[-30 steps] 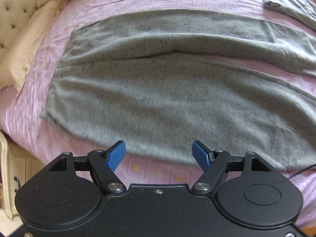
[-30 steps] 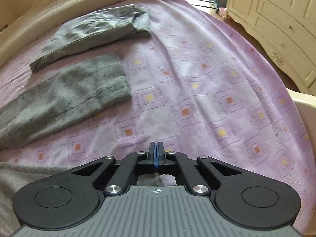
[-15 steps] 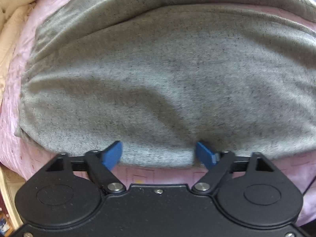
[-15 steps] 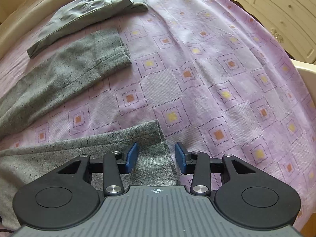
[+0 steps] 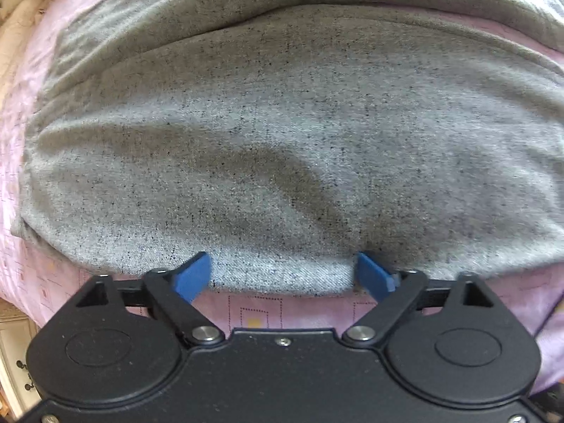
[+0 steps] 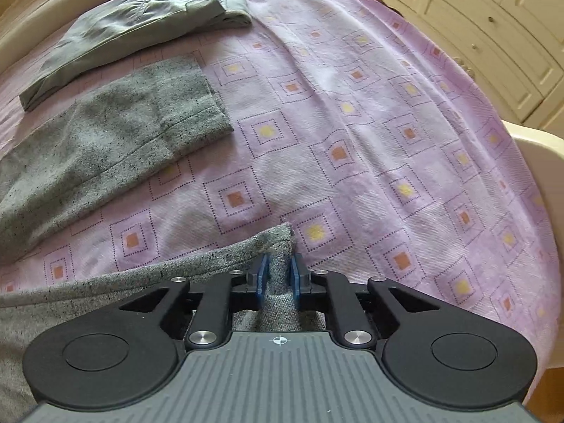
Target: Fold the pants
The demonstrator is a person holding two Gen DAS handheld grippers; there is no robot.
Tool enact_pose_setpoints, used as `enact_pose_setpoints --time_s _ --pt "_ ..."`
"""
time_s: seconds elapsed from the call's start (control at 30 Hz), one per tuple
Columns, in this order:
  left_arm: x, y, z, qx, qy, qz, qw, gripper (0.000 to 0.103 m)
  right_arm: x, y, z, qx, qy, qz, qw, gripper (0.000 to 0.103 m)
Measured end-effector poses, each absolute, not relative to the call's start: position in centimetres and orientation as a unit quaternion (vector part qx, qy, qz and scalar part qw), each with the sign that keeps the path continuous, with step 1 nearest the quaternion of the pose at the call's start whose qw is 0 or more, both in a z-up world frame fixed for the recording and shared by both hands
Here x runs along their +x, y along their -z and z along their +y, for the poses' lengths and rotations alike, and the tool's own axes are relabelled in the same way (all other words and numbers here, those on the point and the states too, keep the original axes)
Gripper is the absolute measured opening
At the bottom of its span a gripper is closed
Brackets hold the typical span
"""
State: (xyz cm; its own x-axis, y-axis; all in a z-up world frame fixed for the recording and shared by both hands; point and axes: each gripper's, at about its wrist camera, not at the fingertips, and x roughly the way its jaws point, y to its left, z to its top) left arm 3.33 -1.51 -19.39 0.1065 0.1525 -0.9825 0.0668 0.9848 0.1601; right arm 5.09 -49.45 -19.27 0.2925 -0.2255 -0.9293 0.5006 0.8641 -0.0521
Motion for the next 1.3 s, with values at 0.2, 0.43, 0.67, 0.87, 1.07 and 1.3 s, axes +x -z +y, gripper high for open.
enact_pose_setpoints --time_s 0.2,0.43,0.67,0.87,1.07,1.3 --pt "6.6 14.4 0.1 0.066 -0.030 0.624 0.778 0.077 5.7 14.2 -47.3 0.119 0.212 0.490 0.837 0.022" --pt "14.6 10.3 2.2 0.056 -0.042 0.569 0.819 0.077 13.7 12.5 -43.3 0.144 0.143 0.468 0.860 0.027" --pt "21.0 9.4 5.1 0.049 -0.060 0.549 0.833 0.077 22.1 14.8 -38.4 0.059 0.026 0.497 0.865 0.029" --pt "23.0 11.3 6.1 0.029 -0.061 0.575 0.816 0.077 25.3 17.6 -32.3 -0.206 -0.145 0.504 0.826 0.029" --pt "25.8 13.0 6.5 0.003 -0.051 0.604 0.795 0.077 27.0 20.2 -31.0 -0.313 -0.263 0.506 0.760 0.029" --pt "30.7 15.0 6.2 -0.050 -0.035 0.633 0.772 0.077 31.0 20.4 -32.9 -0.260 -0.288 0.554 0.737 0.077"
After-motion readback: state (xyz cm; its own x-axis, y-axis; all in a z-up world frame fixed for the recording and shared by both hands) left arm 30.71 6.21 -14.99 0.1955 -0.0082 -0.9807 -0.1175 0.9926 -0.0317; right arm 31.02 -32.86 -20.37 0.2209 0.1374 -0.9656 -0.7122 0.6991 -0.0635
